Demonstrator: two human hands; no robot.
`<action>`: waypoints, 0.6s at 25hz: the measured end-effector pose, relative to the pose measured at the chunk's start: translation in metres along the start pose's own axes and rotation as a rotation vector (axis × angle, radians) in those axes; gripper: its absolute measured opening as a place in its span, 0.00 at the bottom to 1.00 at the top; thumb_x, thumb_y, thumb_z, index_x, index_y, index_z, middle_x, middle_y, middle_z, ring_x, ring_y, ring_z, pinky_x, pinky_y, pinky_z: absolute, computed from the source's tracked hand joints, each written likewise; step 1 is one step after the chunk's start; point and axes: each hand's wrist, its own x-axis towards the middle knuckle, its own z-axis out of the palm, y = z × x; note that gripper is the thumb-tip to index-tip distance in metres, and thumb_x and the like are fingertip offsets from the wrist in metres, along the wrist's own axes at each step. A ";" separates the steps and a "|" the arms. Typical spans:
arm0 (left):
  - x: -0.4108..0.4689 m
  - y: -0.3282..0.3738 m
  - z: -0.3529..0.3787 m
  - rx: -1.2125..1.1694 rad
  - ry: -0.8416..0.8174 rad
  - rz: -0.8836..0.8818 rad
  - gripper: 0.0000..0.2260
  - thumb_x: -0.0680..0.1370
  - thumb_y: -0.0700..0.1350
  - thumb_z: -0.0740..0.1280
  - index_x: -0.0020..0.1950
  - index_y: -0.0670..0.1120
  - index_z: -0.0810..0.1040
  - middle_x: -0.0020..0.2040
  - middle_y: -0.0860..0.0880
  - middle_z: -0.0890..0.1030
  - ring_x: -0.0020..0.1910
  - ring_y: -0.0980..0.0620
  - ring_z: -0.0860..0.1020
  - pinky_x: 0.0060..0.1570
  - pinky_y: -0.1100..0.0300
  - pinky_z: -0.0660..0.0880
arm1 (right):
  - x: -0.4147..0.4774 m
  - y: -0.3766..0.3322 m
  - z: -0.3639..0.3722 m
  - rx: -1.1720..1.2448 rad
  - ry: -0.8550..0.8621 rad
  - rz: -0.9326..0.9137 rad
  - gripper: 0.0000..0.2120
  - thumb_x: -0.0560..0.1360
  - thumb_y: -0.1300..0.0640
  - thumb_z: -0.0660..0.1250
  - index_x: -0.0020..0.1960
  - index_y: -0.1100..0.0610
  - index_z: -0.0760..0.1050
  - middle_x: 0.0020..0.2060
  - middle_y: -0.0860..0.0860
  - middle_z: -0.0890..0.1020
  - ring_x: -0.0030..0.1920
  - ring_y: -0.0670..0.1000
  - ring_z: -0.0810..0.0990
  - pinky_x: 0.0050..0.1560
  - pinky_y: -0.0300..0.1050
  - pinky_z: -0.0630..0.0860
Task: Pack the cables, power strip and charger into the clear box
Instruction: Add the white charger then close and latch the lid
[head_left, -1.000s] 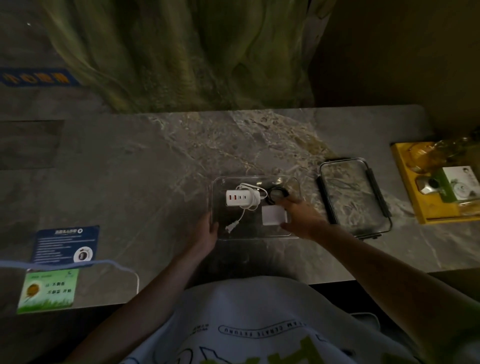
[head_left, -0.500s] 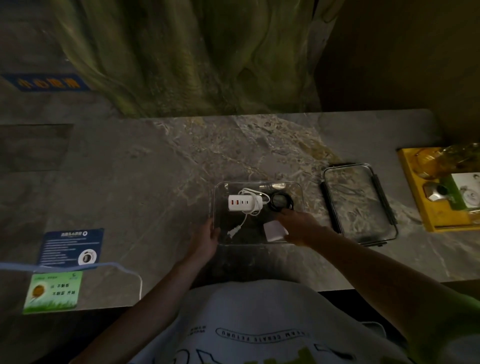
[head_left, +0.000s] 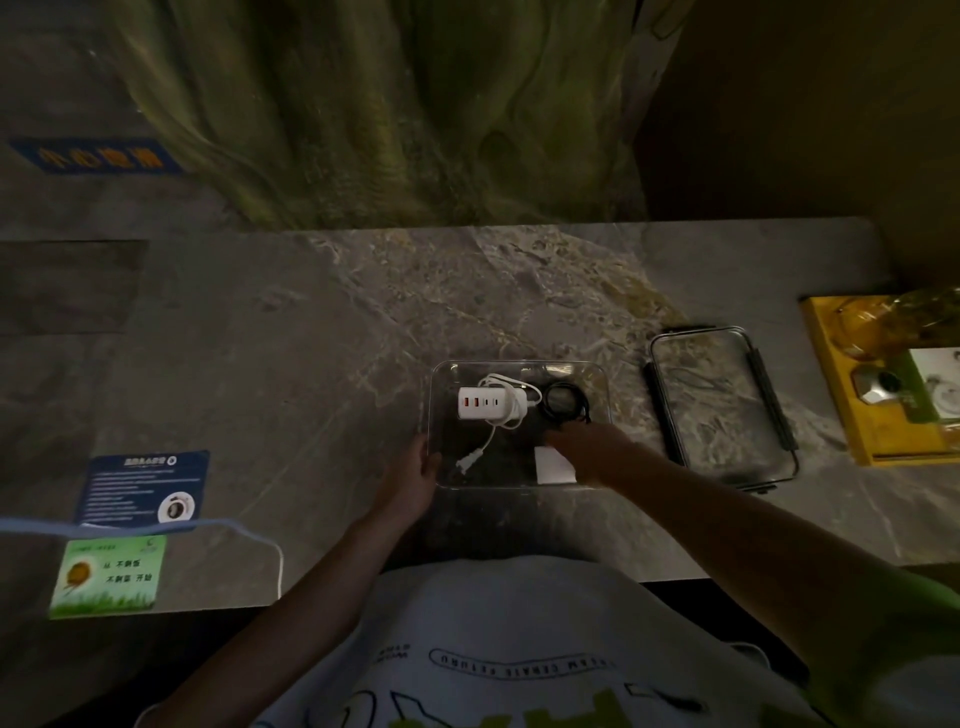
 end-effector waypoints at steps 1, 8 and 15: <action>0.000 0.000 0.000 -0.002 -0.004 0.003 0.14 0.81 0.41 0.60 0.67 0.45 0.72 0.62 0.43 0.78 0.61 0.43 0.77 0.61 0.48 0.73 | 0.001 0.000 0.001 -0.023 -0.014 -0.039 0.21 0.79 0.56 0.61 0.71 0.57 0.66 0.67 0.60 0.73 0.65 0.61 0.73 0.63 0.52 0.71; 0.004 -0.007 0.003 -0.044 -0.005 0.032 0.14 0.81 0.40 0.60 0.66 0.46 0.72 0.62 0.43 0.78 0.61 0.44 0.77 0.62 0.45 0.72 | -0.013 0.000 0.004 0.126 0.048 0.018 0.34 0.73 0.62 0.70 0.75 0.51 0.60 0.69 0.57 0.71 0.64 0.58 0.75 0.60 0.48 0.75; 0.004 -0.006 0.002 -0.053 -0.015 0.032 0.15 0.81 0.40 0.60 0.68 0.45 0.70 0.65 0.43 0.77 0.64 0.44 0.75 0.65 0.47 0.70 | -0.020 0.001 0.001 0.392 0.206 0.064 0.27 0.76 0.65 0.60 0.72 0.48 0.65 0.66 0.56 0.73 0.62 0.57 0.75 0.56 0.48 0.74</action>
